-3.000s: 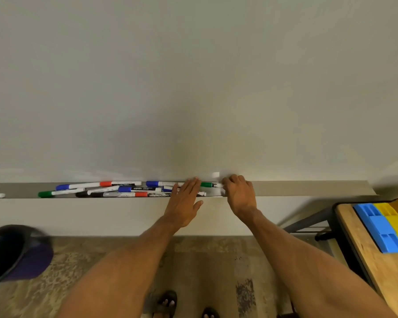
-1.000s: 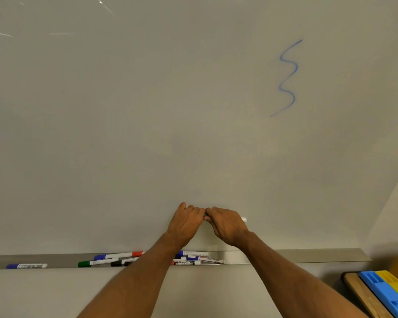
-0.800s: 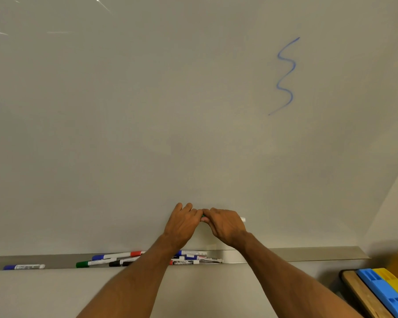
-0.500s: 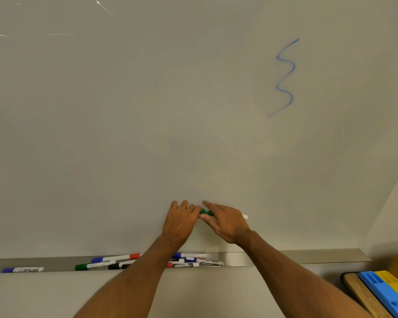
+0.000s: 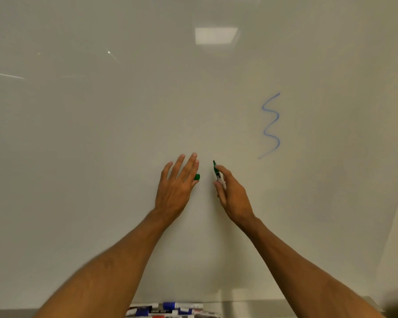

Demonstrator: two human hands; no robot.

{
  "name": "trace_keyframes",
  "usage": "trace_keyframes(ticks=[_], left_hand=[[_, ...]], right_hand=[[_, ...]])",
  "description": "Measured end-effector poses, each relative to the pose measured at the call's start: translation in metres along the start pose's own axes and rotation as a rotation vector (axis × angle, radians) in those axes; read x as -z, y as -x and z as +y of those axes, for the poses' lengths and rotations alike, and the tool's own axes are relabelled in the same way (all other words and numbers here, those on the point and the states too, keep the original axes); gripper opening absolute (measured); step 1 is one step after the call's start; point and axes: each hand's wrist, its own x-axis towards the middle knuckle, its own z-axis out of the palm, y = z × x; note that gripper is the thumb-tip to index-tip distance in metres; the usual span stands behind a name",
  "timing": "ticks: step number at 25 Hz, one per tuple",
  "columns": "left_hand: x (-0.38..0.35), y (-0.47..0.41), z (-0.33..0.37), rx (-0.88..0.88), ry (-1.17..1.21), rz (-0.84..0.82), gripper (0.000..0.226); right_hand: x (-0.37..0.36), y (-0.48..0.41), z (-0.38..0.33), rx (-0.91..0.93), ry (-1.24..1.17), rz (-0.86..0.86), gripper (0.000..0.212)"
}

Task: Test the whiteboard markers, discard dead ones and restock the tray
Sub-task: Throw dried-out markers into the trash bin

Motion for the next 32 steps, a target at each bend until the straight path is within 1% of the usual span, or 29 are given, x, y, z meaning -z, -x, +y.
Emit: trace_keyframes(ticks=[3,4,6,8,9,12,16,18,21,24,28,30,32], left_hand=[[0.005,-0.057,-0.013,-0.009,-0.014,0.074,0.048],[0.006,-0.073,-0.017,-0.013,-0.020,0.088,0.048],[0.007,-0.102,-0.022,-0.025,-0.033,0.103,0.050],[0.007,-0.123,-0.027,-0.031,-0.045,0.105,0.050],[0.006,-0.131,-0.030,-0.027,-0.052,0.106,0.050],[0.002,-0.147,-0.037,0.014,-0.049,0.113,0.050],[-0.012,-0.150,-0.037,0.058,0.011,0.150,0.049],[-0.014,-0.148,-0.037,0.071,0.040,0.171,0.048],[-0.015,-0.148,-0.038,0.068,0.031,0.182,0.048],[-0.017,-0.147,-0.039,0.065,0.024,0.183,0.049],[-0.019,-0.147,-0.038,0.065,0.017,0.187,0.048],[-0.019,-0.147,-0.039,0.064,0.017,0.183,0.048],[-0.019,-0.147,-0.040,0.063,0.018,0.177,0.048]], right_hand=[[0.024,-0.039,-0.004,0.119,0.015,0.201,0.026],[0.032,-0.050,-0.007,0.141,-0.001,0.242,0.027],[0.047,-0.068,-0.010,0.178,-0.024,0.270,0.036],[0.059,-0.084,-0.009,0.214,0.016,0.280,0.045],[0.064,-0.090,-0.007,0.226,0.041,0.302,0.046],[0.076,-0.107,-0.009,0.190,-0.002,0.432,0.029],[0.084,-0.120,-0.012,0.084,-0.178,0.536,0.024],[0.085,-0.126,-0.010,0.039,-0.187,0.579,0.023],[0.082,-0.131,-0.003,0.021,-0.144,0.610,0.020],[0.074,-0.133,0.003,0.019,-0.157,0.597,0.021],[0.063,-0.123,0.010,0.175,-0.067,0.496,0.022],[0.062,-0.114,0.018,0.151,-0.083,0.510,0.019],[0.064,-0.108,0.025,0.088,-0.092,0.576,0.014]])
